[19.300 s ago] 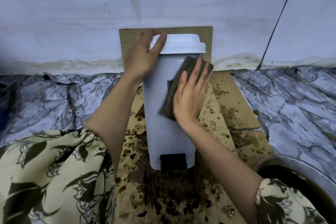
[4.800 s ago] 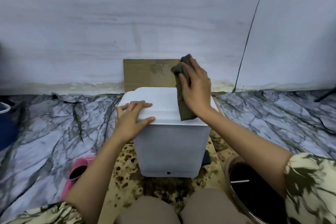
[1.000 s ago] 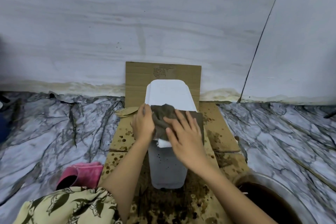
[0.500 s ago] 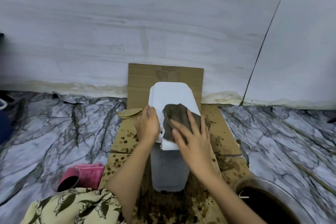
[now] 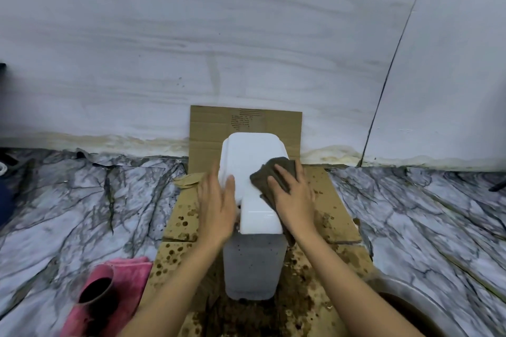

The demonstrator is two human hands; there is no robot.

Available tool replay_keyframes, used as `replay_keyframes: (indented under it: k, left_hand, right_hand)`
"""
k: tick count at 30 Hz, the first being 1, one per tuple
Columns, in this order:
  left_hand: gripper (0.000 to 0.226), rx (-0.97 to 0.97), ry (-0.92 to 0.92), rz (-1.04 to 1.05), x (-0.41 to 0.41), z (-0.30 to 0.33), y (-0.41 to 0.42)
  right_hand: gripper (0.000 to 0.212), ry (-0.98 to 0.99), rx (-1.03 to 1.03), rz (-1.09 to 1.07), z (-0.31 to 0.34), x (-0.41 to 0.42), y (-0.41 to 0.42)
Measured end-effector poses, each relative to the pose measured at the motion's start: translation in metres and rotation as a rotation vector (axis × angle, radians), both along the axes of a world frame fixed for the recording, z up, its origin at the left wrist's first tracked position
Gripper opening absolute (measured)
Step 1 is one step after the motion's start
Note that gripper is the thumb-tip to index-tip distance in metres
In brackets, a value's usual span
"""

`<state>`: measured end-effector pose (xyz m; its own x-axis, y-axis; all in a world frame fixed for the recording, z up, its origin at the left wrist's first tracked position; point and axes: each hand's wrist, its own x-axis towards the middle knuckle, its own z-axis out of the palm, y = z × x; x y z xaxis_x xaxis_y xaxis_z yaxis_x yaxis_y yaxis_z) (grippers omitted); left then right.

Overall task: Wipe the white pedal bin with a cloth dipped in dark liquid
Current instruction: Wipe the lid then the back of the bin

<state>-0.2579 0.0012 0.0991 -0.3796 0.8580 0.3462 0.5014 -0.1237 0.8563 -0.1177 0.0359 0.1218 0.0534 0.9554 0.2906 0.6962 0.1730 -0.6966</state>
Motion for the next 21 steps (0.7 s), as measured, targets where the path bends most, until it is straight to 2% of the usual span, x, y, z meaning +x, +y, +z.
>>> replay_keyframes:
  k: [2,3,6,9,11,15,18,20,21]
  left_hand:
    - [0.053,0.119,0.261,-0.111,0.003,-0.015,-0.015]
    - [0.051,0.145,0.322,-0.126,0.003,-0.020,-0.016]
    - [0.052,0.201,0.330,-0.095,0.006,-0.022,-0.010]
    - [0.055,0.261,0.335,-0.061,0.006,-0.019,0.010]
    - [0.057,0.212,0.304,-0.047,0.003,-0.004,0.036]
    - [0.048,0.037,0.319,-0.174,-0.005,0.040,0.105]
    - [0.043,-0.081,0.345,-0.256,-0.016,0.057,0.141]
    - [0.046,-0.151,0.371,-0.264,-0.026,0.063,0.155]
    - [0.049,-0.182,0.370,-0.269,-0.031,0.066,0.160]
  right_hand:
    - [0.044,-0.015,0.158,0.020,-0.014,-0.006,-0.011]
    - [0.048,-0.030,0.238,0.060,-0.023,-0.008,-0.022]
    - [0.058,-0.014,0.311,0.185,-0.047,-0.001,-0.046]
    - [0.059,-0.008,0.303,0.213,-0.040,0.006,-0.028]
    - [0.056,0.070,0.283,0.192,-0.020,0.000,0.000]
    - [0.046,0.396,0.152,0.099,0.021,-0.016,0.066]
    - [0.043,0.585,0.186,0.081,0.022,-0.028,0.091]
    - [0.044,0.593,0.287,0.088,0.004,-0.031,0.095]
    - [0.049,0.529,0.335,0.064,-0.012,-0.031,0.094]
